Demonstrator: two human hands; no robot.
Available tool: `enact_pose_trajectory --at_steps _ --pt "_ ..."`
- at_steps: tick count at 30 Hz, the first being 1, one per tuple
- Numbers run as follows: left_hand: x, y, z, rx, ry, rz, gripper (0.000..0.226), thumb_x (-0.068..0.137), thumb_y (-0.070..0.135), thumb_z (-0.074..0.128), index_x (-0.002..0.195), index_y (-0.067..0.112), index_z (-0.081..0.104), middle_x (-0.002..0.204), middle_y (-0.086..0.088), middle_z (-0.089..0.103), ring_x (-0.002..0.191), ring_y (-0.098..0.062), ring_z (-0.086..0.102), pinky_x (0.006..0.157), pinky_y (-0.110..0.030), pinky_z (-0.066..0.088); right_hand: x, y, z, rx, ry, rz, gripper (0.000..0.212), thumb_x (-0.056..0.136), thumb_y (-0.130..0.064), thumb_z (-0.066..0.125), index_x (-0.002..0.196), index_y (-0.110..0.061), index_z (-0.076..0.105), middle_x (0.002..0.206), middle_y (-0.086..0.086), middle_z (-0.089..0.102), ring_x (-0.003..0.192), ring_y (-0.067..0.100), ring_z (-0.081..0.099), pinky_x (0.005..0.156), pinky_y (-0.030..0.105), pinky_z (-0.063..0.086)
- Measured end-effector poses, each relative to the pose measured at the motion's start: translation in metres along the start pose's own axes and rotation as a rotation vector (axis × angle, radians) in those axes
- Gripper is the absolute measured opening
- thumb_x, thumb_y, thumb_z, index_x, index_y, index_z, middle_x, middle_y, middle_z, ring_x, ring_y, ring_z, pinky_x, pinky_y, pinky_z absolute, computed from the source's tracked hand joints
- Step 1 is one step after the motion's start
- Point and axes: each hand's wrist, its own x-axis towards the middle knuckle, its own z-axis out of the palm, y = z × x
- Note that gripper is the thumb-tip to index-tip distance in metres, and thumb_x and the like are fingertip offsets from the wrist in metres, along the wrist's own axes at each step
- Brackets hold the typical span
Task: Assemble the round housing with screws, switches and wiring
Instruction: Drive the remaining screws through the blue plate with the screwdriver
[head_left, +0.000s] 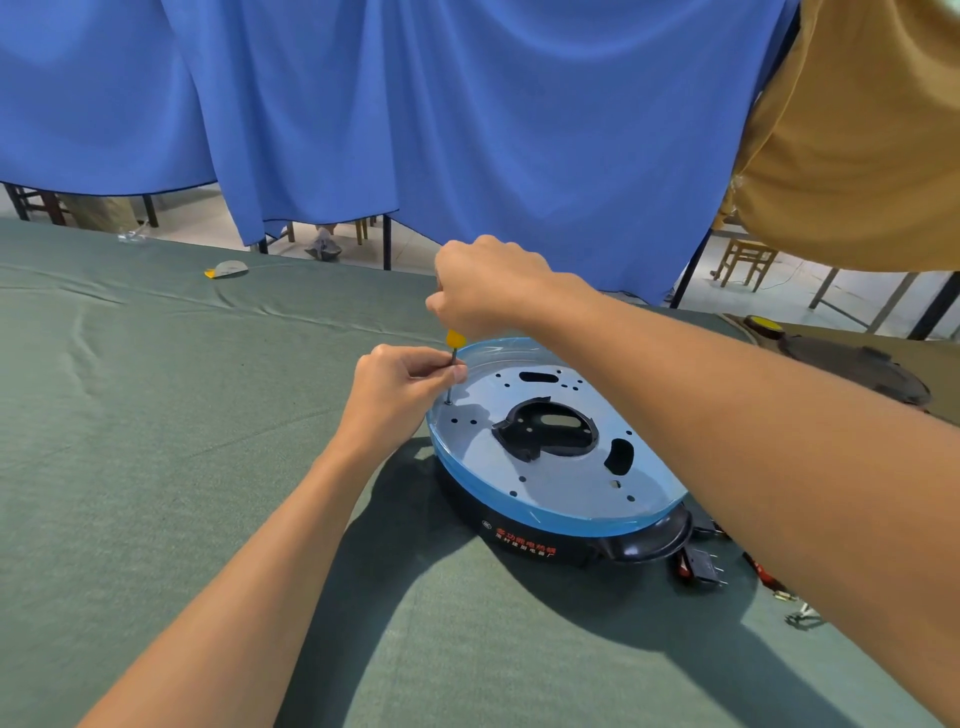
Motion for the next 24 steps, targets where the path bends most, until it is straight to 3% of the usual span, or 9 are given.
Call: enact_pose_trajectory --at_steps 2,4,6,10,13,15,17,20,24 --pt "0.0 0.0 0.0 -0.002 -0.001 -0.001 0.009 0.084 0.015 0.075 0.091 0.013 0.079 0.075 0.01 0.073 0.068 0.002 0.063 0.062 -0.017 0.049 0.0 0.0 -0.007 -0.05 -0.073 -0.022 0.031 0.096 -0.04 0.048 0.078 -0.016 0.043 0.075 0.001 0.045 0.06 0.015 0.043 0.053 0.029 0.03" --pt "0.001 0.0 0.0 0.007 -0.001 -0.003 0.009 0.084 0.015 0.075 0.091 0.013 0.079 0.076 0.007 0.074 0.069 -0.003 0.063 0.063 -0.022 0.049 0.0 -0.002 -0.011 -0.054 -0.151 -0.08 0.017 0.096 -0.03 0.047 0.099 -0.014 0.049 0.084 0.002 0.049 0.062 0.014 0.045 0.05 0.028 0.031" --pt "0.001 0.001 0.0 0.004 0.0 -0.006 0.01 0.084 0.015 0.075 0.092 0.013 0.079 0.077 0.008 0.074 0.069 0.001 0.063 0.064 -0.019 0.05 -0.001 -0.003 -0.01 -0.004 -0.13 -0.115 0.021 0.092 -0.018 0.047 0.113 -0.015 0.047 0.091 0.003 0.045 0.068 0.015 0.044 0.052 0.031 0.032" --pt "0.0 0.002 0.0 0.011 -0.002 -0.009 0.012 0.084 0.016 0.075 0.094 0.011 0.079 0.08 0.006 0.075 0.07 0.004 0.064 0.066 -0.016 0.051 -0.003 -0.001 0.001 -0.035 0.041 -0.042 0.011 0.095 -0.028 0.049 0.096 -0.019 0.042 0.078 -0.001 0.033 0.079 0.026 0.044 0.066 0.037 0.032" --pt "0.0 0.003 0.0 0.018 0.0 -0.008 0.013 0.083 0.015 0.075 0.095 0.01 0.078 0.082 0.004 0.075 0.071 0.005 0.064 0.068 -0.015 0.052 -0.002 0.002 -0.003 -0.024 -0.073 -0.032 0.022 0.097 -0.037 0.046 0.099 -0.017 0.035 0.078 -0.001 0.036 0.076 0.025 0.043 0.063 0.035 0.033" --pt "0.0 0.003 0.0 0.02 0.005 -0.008 0.012 0.083 0.015 0.075 0.094 0.011 0.079 0.079 0.007 0.074 0.068 0.007 0.063 0.064 -0.013 0.05 0.0 0.003 -0.009 -0.01 -0.17 -0.083 0.022 0.094 -0.026 0.046 0.108 -0.013 0.036 0.085 0.002 0.044 0.071 0.018 0.045 0.054 0.032 0.031" --pt "0.0 0.003 0.0 0.024 0.005 -0.014 0.01 0.084 0.016 0.074 0.093 0.012 0.079 0.077 0.007 0.074 0.069 0.001 0.064 0.063 -0.018 0.051 0.001 0.003 -0.01 -0.002 -0.142 -0.137 0.025 0.09 -0.015 0.048 0.114 -0.011 0.045 0.09 0.005 0.048 0.071 0.018 0.047 0.053 0.031 0.033" --pt "0.0 0.004 0.0 0.013 0.004 -0.017 0.008 0.084 0.015 0.074 0.091 0.014 0.079 0.076 0.009 0.074 0.074 -0.005 0.067 0.067 -0.022 0.053 0.001 0.001 0.0 -0.028 0.059 -0.154 0.01 0.092 -0.022 0.054 0.096 -0.015 0.049 0.084 0.003 0.042 0.067 0.02 0.043 0.057 0.034 0.035" --pt "-0.001 0.005 -0.001 -0.003 0.006 -0.008 0.011 0.082 0.013 0.076 0.093 0.012 0.079 0.076 0.014 0.071 0.07 0.009 0.065 0.067 -0.012 0.051 0.004 0.004 0.007 -0.119 0.108 -0.055 0.032 0.099 -0.04 0.047 0.081 -0.016 0.034 0.07 0.0 0.028 0.072 0.028 0.039 0.065 0.038 0.03"
